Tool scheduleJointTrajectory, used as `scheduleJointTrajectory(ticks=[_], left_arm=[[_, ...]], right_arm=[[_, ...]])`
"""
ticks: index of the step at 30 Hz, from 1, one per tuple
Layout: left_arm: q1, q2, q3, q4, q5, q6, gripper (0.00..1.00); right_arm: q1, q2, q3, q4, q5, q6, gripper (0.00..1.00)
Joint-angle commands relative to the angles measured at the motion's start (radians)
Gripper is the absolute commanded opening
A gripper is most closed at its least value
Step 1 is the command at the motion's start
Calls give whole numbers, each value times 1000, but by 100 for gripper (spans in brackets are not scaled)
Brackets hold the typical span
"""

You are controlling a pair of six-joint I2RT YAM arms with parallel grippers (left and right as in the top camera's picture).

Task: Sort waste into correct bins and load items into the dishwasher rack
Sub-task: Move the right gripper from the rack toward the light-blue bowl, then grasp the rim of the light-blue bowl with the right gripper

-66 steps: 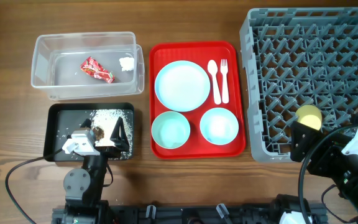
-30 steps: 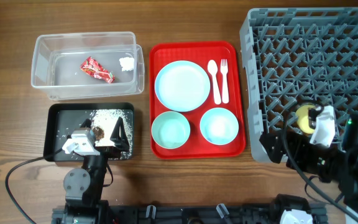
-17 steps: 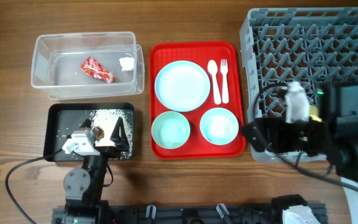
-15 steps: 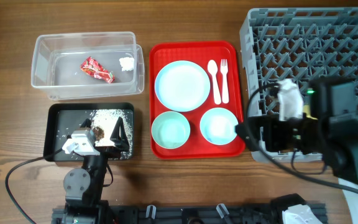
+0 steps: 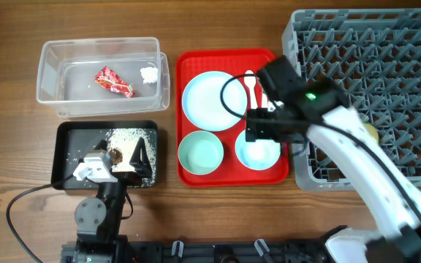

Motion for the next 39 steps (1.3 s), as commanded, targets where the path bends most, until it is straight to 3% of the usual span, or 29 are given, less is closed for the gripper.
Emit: scheduleJointTrajectory(ticks=[1,10,13,18,23,27,32,33,39], left_arm=[[8,-7,-1,-6,8,13,100],[8,-7,-1,-6,8,13,100],[8,-7,-1,-6,8,13,100],[8,-7,-1,-6,8,13,100],[8,-7,-1,-6,8,13,100],[8,-7,-1,-6,8,13,100],[8,-7,-1,-6,8,13,100],[8,-7,-1,-6,8,13,100],[8,-7,-1,-6,8,13,100]], right_arm=[[-13,89,-21,13,25,34,85],[-119,103,-275,267,-72,-74,89],[-122,103,-317,338,-130,-127,86],[-122,103,-386,373,-24,-61,76],[-123,103,-465,422,2,-29,73],[-122,103,-476,448,-61,-43,59],[-118,103,-476,480,-77,-3,11],[-118,103,-476,480,-66,18,6],[-118,90,-459,468,-35,56,4]])
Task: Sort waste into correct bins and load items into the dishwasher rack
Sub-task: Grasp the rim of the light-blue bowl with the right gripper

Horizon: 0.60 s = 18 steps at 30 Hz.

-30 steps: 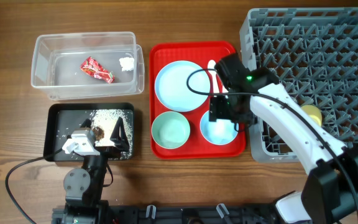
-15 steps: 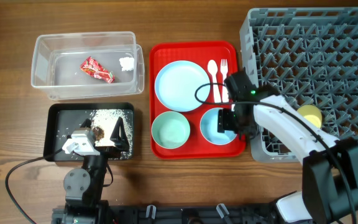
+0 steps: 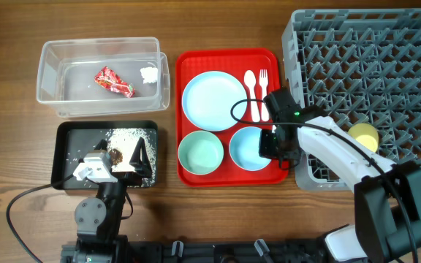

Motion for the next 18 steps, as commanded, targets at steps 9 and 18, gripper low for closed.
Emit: scheduleJointTrajectory(ticks=[9,18], left_arm=[[8,-7,-1,-6,9,13,100],[8,-7,-1,-6,9,13,100]], right_arm=[[5,-204,101,-91,59,-2,4],[5,-522,101,-121,323,-1,4]])
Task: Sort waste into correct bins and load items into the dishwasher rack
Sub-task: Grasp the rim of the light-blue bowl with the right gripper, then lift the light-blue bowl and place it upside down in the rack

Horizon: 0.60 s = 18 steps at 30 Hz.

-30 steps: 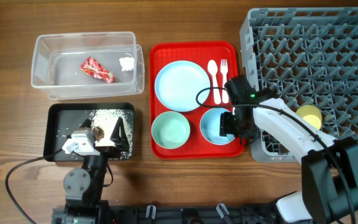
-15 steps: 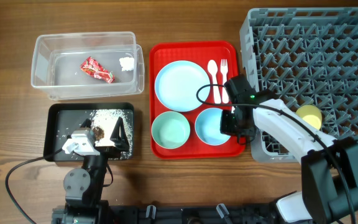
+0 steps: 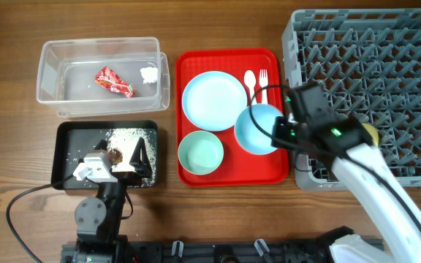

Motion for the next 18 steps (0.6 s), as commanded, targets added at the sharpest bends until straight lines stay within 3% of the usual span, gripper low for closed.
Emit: scheduleJointTrajectory(ticks=[1,3,8,15,18], left_arm=[[8,-7,-1,-6,8,13,100],[8,-7,-1,-6,8,13,100],[8,-7,-1,-6,8,13,100],[8,-7,-1,-6,8,13,100],[8,-7,-1,-6,8,13,100]], right_arm=[[5,-131,24,-10,272,-11,5],[5,-176,24,-29,478,-11,4],[0,-179,25,-40,749,-44,4],[-113,-123,59,-18,838,-36,4],[-203,-82,152,-18,853,-56,4]])
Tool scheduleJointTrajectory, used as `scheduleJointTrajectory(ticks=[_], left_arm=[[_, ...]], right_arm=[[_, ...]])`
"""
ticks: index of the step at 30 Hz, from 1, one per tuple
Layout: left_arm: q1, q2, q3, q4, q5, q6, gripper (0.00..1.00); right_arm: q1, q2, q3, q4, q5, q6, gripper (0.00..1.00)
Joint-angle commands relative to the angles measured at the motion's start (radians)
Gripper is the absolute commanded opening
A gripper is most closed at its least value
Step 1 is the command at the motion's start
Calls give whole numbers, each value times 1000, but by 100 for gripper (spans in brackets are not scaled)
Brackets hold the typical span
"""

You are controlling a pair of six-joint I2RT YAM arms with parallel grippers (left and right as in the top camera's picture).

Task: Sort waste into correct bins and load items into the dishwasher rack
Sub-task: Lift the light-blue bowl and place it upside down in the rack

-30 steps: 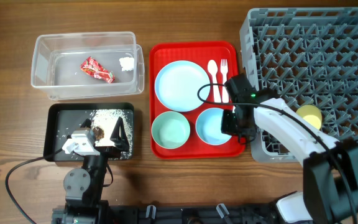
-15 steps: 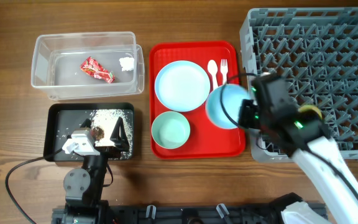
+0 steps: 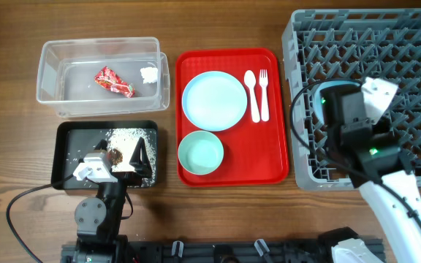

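Note:
My right gripper (image 3: pixel 332 109) hangs over the left part of the grey dishwasher rack (image 3: pixel 386 44), shut on the blue bowl (image 3: pixel 318 107). Only a sliver of the bowl's rim shows beside the wrist. On the red tray (image 3: pixel 272 164) lie a light blue plate (image 3: pixel 214 101), a green bowl (image 3: pixel 201 152), a white spoon (image 3: pixel 252 95) and a white fork (image 3: pixel 264 95). My left gripper (image 3: pixel 139 153) rests over the black tray (image 3: pixel 68 146), its fingers together and holding nothing.
A clear bin (image 3: pixel 50 80) at the back left holds a red wrapper (image 3: pixel 114 81) and a white crumpled scrap (image 3: pixel 149 74). The black tray carries scattered white crumbs (image 3: pixel 126 134). The rack fills the right side of the table.
My right gripper has moved right with the blue bowl, from the tray's right edge to above the rack. The left arm is unchanged.
My right gripper was first above the blue bowl on the red tray, then down at the bowl's right rim. Later it held the bowl lifted at the tray's right side, and now holds it over the rack. The left arm stayed still.

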Motion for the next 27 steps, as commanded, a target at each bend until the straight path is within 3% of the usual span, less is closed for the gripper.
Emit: scheduleJointTrajectory(ticks=[1,8,14,18,22,27], left_arm=[[8,-7,-1,-6,8,13,100],[8,-7,-1,-6,8,13,100],[8,-7,-1,-6,8,13,100],[8,-7,-1,-6,8,13,100],[8,-7,-1,-6,8,13,100],[8,-7,-1,-6,8,13,100]], right_arm=[[-86,46,142,14,93,-40,4],[-175,200,291,143,215,-294,4],[-179,416,291,191,388,-307,4],[-180,557,291,274,531,-394,4],[-181,672,291,532,711,-654,4],[-186,743,291,895,739,-988,4]])
